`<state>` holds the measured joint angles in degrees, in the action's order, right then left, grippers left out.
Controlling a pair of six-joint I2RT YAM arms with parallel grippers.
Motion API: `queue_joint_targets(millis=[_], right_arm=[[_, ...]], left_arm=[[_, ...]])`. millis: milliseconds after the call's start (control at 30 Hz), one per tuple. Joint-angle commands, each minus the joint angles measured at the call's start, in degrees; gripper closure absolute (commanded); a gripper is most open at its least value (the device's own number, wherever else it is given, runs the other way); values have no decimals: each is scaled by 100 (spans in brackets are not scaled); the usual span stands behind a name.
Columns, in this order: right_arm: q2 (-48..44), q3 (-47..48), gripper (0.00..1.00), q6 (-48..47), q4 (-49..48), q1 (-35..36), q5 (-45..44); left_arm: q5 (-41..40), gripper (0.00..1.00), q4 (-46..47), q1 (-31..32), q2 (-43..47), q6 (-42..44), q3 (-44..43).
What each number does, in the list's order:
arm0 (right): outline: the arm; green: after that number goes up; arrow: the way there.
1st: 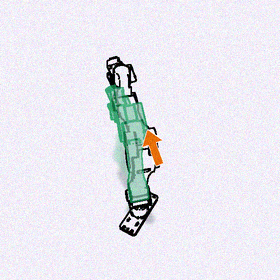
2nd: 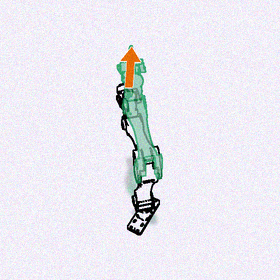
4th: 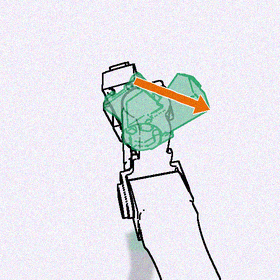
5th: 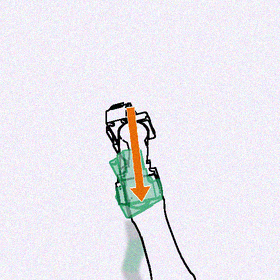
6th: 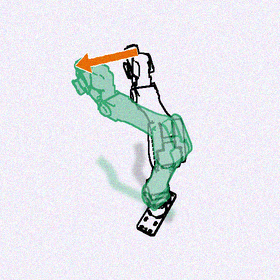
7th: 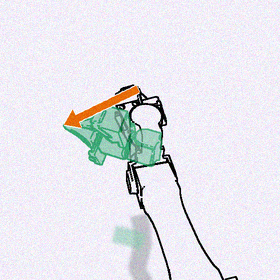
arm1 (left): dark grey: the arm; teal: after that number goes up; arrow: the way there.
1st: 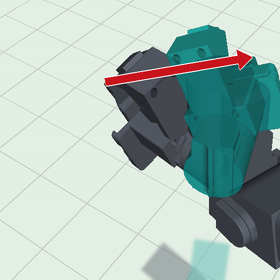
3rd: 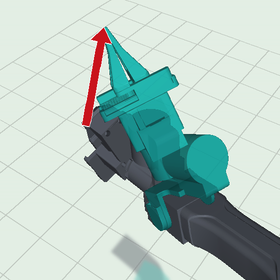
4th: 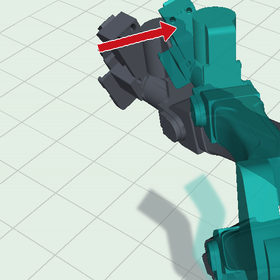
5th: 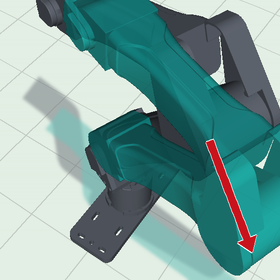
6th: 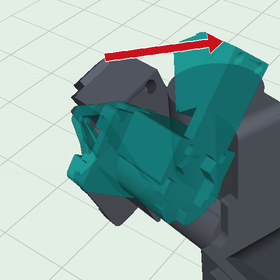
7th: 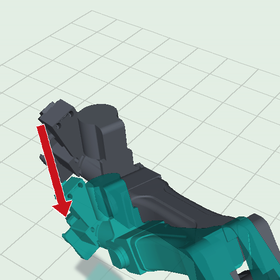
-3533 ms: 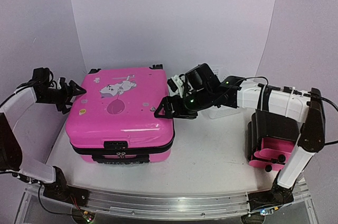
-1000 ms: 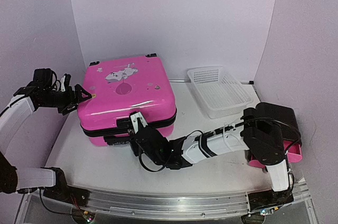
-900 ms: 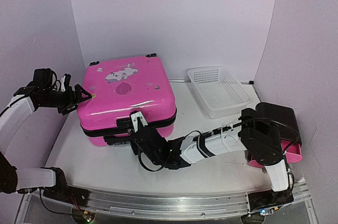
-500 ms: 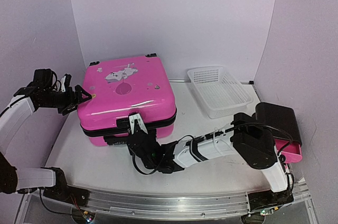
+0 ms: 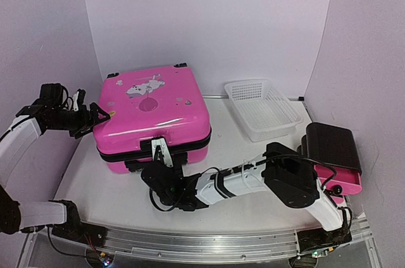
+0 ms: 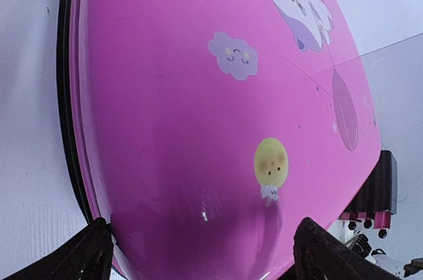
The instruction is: Open, take out, and arrange the luggage
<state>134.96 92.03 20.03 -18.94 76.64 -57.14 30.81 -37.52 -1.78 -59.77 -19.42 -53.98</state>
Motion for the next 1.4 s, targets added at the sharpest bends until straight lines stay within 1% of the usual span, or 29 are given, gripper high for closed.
queue_joint_targets(millis=[0, 167, 267, 333, 400, 467, 533, 633, 700, 767, 800, 833, 900, 1000, 1067, 1167, 1233, 1300, 1333, 1367], right_arm=[[70, 464, 86, -218, -356, -201, -298], [-360, 41, 99, -556, -311, -201, 27], [-721, -329, 100, -714, -195, -202, 175], [-992, -610, 100, -838, -83, -202, 457], [-1214, -744, 100, -865, 245, -218, 595], [-1394, -815, 100, -775, 728, -306, 848], [-1605, -1047, 100, -682, 901, -433, 1247], [-1892, -1327, 100, -559, 1161, -605, 1548], [-1998, -1400, 100, -661, 1220, -725, 2101], [-1963, -1171, 100, -887, 1486, -809, 2974], [-1918, -986, 100, -1006, 1707, -812, 3186], [-1881, -885, 100, -1079, 1836, -797, 3276], [-1880, -967, 100, -1126, 1689, -790, 3306], [-1894, -932, 100, -1316, 1581, -766, 3350], [-1918, -897, 100, -1348, 1603, -777, 3342], [-2011, -932, 100, -1221, 1604, -802, 3223], [-2018, -897, 100, -1098, 1604, -837, 3277], [-1994, -866, 100, -994, 1610, -874, 3244], [-1979, -857, 100, -928, 1605, -926, 3312], [-1964, -849, 100, -832, 1604, -976, 3406]], left_arm=[[147, 5, -123, 90, 172, 51, 3], [3, 5, -200, 91, 177, 83, -11], [-63, 5, -245, 91, 198, 87, -3], [-152, 5, -268, 90, 207, 96, -26], [-256, 5, -299, 90, 232, 104, -60], [-352, 5, -328, 90, 254, 120, -118], [-445, 5, -356, 90, 290, 118, -171], [-605, 5, -538, 90, 396, 57, -294], [-663, 6, -777, 90, 516, -44, -413], [-720, 7, -993, 90, 656, -206, -570], [-754, 8, -1117, 95, 723, -322, -665], [-728, 8, -1227, 93, 791, -454, -741], [-346, 10, -1318, 95, 989, -770, -764], [434, 12, -1200, 145, 1402, -973, -506], [604, 13, -1186, 152, 1695, -1040, -309], [818, 15, -1125, 499, 2025, -1332, 147], [536, 15, -1004, 978, 2097, -1552, 387], [6, 14, -811, 1791, 2074, -1834, 565], [-453, 14, -675, 2263, 2022, -2078, 635], [-804, 13, -490, 2926, 1951, -2267, 720]])
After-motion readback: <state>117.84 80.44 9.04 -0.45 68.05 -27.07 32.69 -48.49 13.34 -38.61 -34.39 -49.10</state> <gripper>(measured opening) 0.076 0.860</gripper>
